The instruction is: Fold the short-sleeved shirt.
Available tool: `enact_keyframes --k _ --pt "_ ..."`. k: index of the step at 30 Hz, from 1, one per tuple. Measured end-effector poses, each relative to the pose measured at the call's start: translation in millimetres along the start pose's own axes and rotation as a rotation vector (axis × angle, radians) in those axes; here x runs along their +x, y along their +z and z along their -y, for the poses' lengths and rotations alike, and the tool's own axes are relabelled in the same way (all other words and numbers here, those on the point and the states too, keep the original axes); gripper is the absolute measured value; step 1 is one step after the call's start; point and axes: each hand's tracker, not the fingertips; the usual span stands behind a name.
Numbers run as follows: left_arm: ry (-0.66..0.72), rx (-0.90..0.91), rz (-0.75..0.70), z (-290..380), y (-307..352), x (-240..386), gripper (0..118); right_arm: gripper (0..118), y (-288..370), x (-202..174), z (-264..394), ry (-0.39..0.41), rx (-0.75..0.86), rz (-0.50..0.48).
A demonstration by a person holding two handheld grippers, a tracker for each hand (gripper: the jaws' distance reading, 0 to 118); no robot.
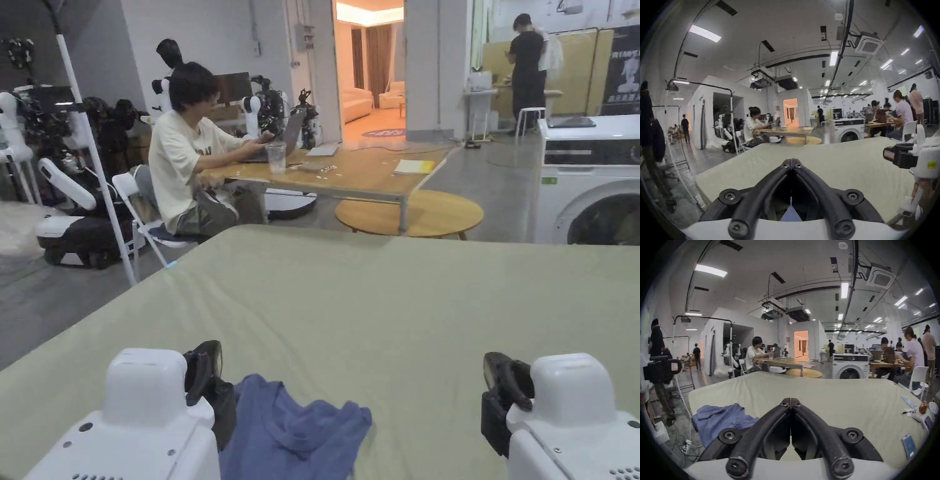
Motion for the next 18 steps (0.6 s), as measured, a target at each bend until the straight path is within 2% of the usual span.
enact_keyframes --k 3,6,7,8,9,10,11,12,14,18 --pt "0.004 -0.058 0.012 10.3 -13.0 -16.2 0 0 -5.0 -3.0 2.6 0.002 -0.010 -0.029" --pt "0.018 -0.190 0.133 26.8 -47.6 -34.7 0 0 -6.4 1.0 5.1 -0.002 -0.025 -0.039" --pt "0.015 -0.270 0.180 36.5 -65.8 -43.1 8 0 -5.4 3.8 8.0 -0.012 -0.031 -0.040" --pt "0.025 -0.373 0.215 46.3 -85.5 -48.0 32 0 -4.5 7.1 12.1 -0.025 -0.038 -0.046" --pt "0.047 -0.494 0.230 56.9 -104.6 -50.4 66 0 -5.0 10.1 18.0 -0.034 -0.046 -0.048" --pt "0.099 -0.479 0.287 68.5 -116.9 -52.7 90 0 -5.7 12.8 24.2 -0.040 -0.060 -0.039" --pt "0.134 -0.510 0.312 79.4 -133.8 -54.6 81 0 -6.5 16.0 30.2 -0.044 -0.090 -0.025" --pt "0.125 -0.602 0.272 89.7 -152.2 -50.3 81 0 -7.3 19.4 35.9 -0.051 -0.112 -0.016" --pt "0.107 -0.638 0.301 110.6 -182.1 -43.9 82 0 -6.2 27.8 44.9 -0.056 -0.144 -0.014" --pt "0.054 -0.846 0.288 154.7 -233.6 -26.8 82 0 1.9 50.6 54.3 -0.037 -0.178 0.031"
